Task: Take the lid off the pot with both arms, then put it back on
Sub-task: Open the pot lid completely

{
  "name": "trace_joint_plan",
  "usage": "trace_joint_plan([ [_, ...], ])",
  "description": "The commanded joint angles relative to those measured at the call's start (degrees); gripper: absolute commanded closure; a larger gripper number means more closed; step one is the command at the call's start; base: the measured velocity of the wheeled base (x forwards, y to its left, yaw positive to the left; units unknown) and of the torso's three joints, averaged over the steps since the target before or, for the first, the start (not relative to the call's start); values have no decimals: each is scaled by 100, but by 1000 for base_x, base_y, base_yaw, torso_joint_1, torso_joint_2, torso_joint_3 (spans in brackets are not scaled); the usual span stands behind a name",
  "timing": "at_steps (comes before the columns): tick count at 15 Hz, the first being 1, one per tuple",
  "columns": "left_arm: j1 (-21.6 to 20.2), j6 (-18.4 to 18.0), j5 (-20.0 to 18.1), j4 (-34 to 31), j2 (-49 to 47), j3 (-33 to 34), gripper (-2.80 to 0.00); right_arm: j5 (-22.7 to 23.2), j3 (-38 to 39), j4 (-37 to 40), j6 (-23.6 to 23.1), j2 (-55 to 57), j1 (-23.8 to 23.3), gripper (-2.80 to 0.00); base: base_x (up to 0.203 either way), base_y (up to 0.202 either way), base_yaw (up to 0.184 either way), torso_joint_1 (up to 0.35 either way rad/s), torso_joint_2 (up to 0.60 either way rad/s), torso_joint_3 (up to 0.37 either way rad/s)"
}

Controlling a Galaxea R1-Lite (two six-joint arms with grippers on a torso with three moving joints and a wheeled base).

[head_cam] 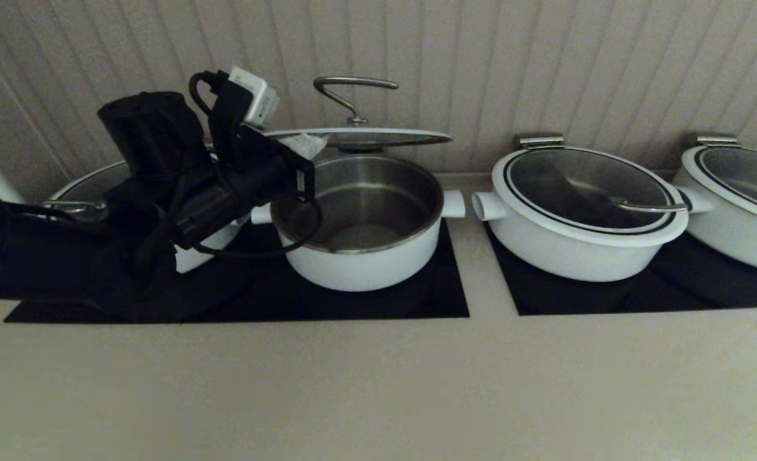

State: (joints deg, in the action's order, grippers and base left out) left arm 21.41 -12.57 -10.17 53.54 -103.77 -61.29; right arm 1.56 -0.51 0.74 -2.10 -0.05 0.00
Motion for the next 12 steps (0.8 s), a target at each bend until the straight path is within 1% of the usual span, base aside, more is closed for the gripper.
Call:
trace_joint_plan([
  [1, -13, -57, -3, 222, -134, -40, 0, 2, 5, 1, -1, 5, 0, 0, 0, 0, 0, 0, 0, 0],
  [3, -23, -145, -3, 435, -197, -75, 0, 2, -1, -3, -3, 9, 0, 0, 0, 0, 0, 0, 0, 0],
  [5, -65, -200, -3, 498, -249, -186, 0, 2, -2, 0, -1, 5, 0, 0, 0, 0, 0, 0, 0, 0],
  [9, -168, -218, -3, 530, -342, -444, 0, 2, 2, -3, -1, 7, 0, 0, 0, 0, 0, 0, 0, 0],
  [12, -179, -220, -3, 739, -510, -753, 0, 2, 7, -3, -1, 11, 0, 0, 0, 0, 0, 0, 0, 0],
])
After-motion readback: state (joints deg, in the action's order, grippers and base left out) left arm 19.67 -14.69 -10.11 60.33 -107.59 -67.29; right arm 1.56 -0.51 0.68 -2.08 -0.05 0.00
